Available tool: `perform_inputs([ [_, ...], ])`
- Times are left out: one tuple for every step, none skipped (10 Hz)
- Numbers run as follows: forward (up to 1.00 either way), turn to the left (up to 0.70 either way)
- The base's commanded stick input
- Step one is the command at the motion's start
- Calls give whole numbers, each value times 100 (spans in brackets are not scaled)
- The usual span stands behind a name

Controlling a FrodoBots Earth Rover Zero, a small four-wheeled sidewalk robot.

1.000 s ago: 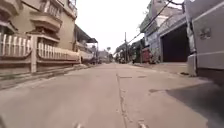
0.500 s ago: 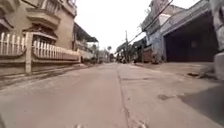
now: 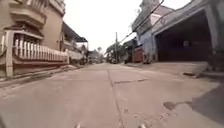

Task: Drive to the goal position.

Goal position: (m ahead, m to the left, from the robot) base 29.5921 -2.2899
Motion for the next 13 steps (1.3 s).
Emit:
perform_inputs([
  [85, 0],
  [85, 0],
  [85, 0],
  [85, 0],
  [85, 0],
  [85, 0],
  [85, 0],
  [85, 0],
  [85, 0],
  [85, 0],
  [85, -24],
  [85, -34],
  [85, -34],
])
